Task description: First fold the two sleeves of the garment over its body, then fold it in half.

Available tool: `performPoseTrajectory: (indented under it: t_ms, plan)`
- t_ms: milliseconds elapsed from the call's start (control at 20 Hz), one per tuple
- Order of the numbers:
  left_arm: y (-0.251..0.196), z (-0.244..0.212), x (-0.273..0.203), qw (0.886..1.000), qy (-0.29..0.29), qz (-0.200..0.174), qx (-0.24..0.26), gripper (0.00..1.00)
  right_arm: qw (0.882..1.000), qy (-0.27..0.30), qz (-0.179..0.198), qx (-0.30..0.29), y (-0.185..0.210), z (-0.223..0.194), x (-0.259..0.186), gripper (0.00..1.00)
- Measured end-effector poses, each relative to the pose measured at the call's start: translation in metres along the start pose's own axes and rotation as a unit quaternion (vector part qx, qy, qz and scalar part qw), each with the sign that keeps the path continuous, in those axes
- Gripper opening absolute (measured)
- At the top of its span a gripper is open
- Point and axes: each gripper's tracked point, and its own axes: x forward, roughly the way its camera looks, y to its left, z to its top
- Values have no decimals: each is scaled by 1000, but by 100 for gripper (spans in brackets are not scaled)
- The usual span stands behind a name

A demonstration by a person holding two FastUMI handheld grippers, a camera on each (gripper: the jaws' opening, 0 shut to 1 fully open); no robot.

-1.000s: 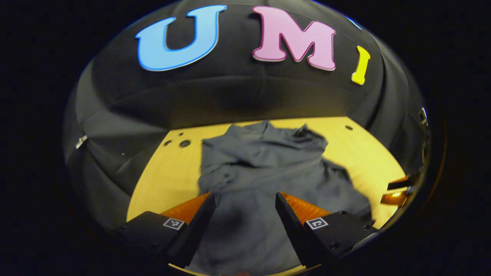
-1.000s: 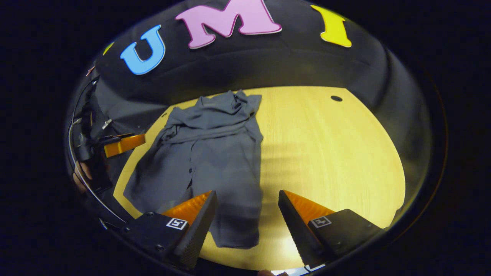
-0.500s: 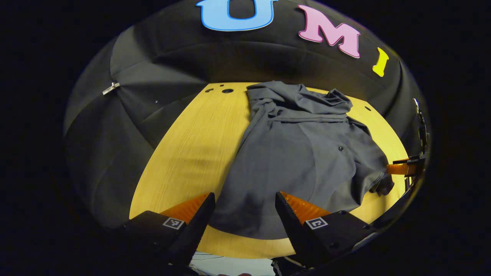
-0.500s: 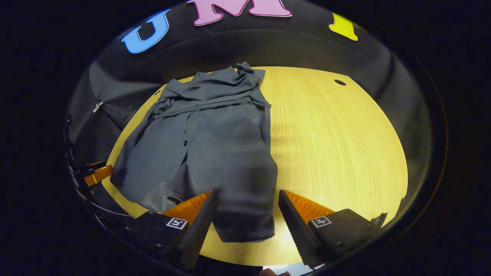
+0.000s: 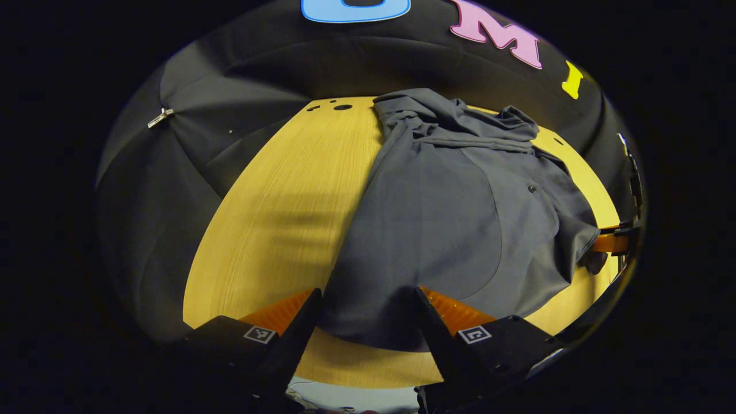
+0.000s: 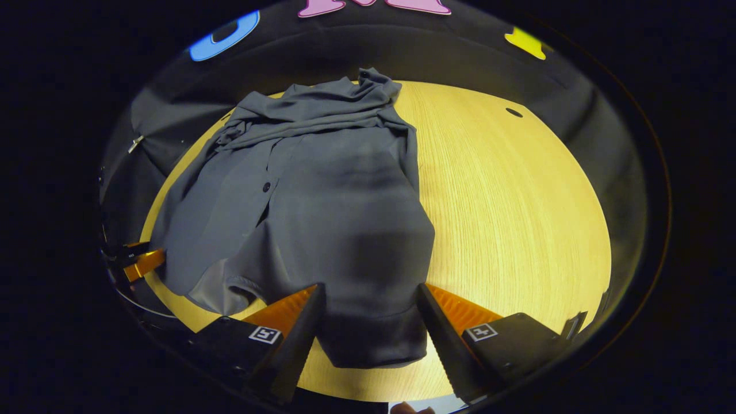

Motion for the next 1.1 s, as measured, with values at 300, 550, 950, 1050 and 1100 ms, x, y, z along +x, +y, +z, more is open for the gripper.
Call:
performPoseTrajectory:
  t_ms: [300,550,950,1050,1100]
  plan:
    - [-6,-6,5,1000,10,-5,-23,96,1000,11,-15,-7,1,-1,3,99]
    - [-26,-4,2,1000,13,-19,-10,70,999,29,-11,-16,12,3,7,59]
    - [-54,2,-3,998,-3,-52,24,6,998,39,9,-51,21,7,9,5]
    - [-61,11,-11,997,-12,-73,3,6,999,34,16,-32,22,11,6,5]
    - [-62,20,-15,997,-21,-78,-4,6,999,37,23,-24,24,11,5,5]
